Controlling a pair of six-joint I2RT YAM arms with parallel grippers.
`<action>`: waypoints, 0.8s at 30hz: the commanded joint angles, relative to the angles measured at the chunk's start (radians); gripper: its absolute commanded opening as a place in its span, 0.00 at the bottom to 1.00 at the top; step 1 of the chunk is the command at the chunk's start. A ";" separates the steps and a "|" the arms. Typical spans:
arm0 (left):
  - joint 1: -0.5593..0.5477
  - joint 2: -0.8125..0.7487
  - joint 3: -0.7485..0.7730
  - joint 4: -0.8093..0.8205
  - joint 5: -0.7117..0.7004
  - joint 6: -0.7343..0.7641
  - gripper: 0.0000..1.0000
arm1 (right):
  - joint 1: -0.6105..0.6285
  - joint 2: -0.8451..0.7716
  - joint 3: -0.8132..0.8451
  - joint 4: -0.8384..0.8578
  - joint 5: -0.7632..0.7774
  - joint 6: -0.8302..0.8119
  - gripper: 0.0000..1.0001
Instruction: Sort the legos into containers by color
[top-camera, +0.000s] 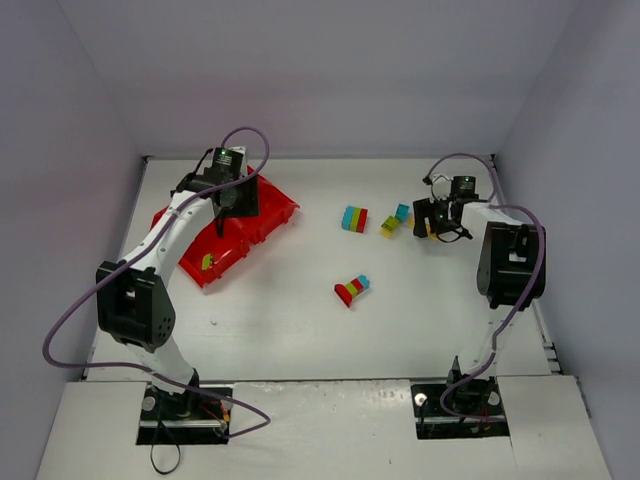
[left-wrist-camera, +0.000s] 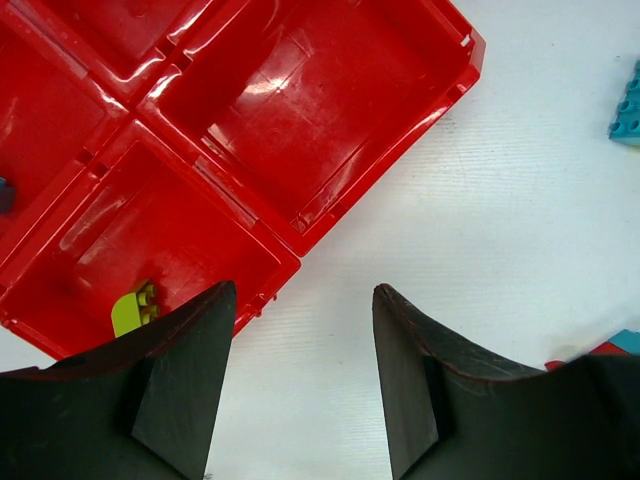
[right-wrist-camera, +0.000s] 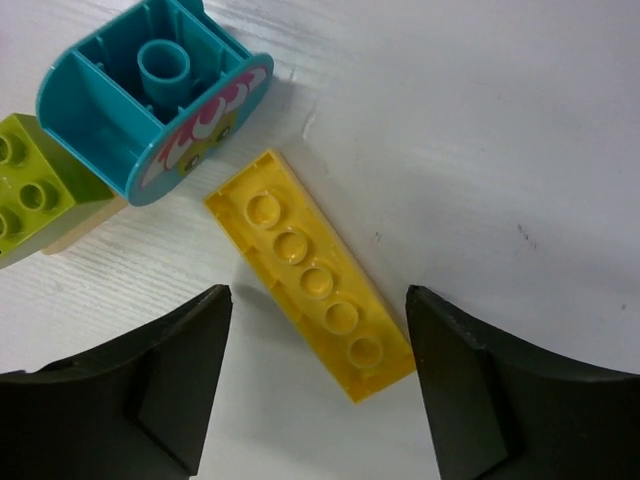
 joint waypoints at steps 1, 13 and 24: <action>-0.009 -0.011 0.024 0.030 0.026 0.008 0.51 | 0.023 -0.081 -0.044 -0.015 0.083 0.078 0.65; -0.051 0.017 0.064 0.042 0.104 -0.002 0.51 | 0.119 -0.244 -0.187 0.020 0.363 0.187 0.00; -0.078 0.049 0.166 0.120 0.433 -0.104 0.58 | 0.265 -0.534 -0.187 0.059 0.217 0.149 0.00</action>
